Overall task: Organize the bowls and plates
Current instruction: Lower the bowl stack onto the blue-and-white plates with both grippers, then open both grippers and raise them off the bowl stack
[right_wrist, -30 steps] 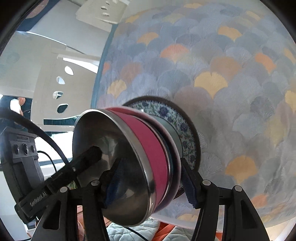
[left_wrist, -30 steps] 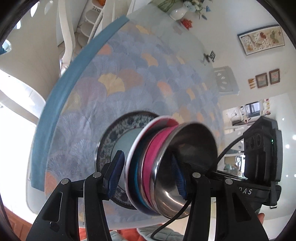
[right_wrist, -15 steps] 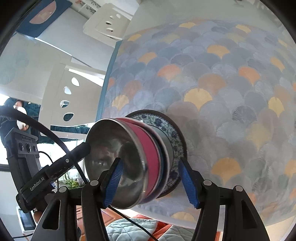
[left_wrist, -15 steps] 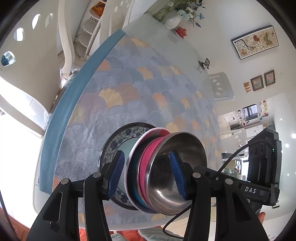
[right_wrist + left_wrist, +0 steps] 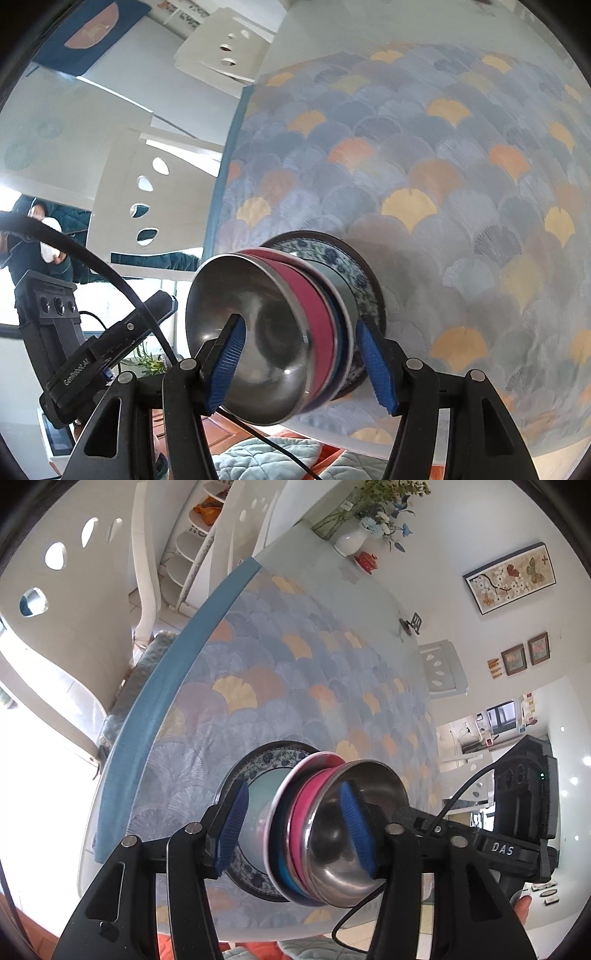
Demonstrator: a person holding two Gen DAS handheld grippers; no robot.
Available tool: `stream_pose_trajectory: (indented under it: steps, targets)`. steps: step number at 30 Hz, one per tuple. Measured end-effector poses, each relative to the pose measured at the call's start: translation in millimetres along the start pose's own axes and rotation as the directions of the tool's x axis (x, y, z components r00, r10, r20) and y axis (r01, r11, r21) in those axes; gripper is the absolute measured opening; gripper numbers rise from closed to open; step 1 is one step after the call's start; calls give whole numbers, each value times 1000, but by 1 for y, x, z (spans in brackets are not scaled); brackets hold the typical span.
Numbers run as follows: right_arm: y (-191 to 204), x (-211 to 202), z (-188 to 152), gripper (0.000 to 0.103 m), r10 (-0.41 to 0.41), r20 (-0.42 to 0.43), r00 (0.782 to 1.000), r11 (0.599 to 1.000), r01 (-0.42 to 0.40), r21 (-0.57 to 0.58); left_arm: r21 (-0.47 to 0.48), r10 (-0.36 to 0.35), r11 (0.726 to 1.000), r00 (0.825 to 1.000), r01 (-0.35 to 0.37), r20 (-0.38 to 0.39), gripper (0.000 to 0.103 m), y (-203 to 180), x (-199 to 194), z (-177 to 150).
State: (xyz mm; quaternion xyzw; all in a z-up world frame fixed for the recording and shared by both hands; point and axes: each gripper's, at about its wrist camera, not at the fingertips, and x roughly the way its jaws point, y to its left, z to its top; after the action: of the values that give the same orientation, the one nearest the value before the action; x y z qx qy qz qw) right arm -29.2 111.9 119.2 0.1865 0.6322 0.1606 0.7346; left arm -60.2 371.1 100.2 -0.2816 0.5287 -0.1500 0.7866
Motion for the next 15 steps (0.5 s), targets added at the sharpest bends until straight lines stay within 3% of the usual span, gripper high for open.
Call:
stream_pose_trajectory:
  steps: [6, 15]
  targets:
    - [2, 1, 1, 60, 10, -8, 1000, 1000, -10, -8, 1, 4, 1000, 1000, -4, 6, 51, 1, 0, -3]
    - [-4, -7, 0, 60, 15, 11, 1000, 1000, -15, 13, 78, -19, 997, 996, 13, 87, 51, -21, -18, 2]
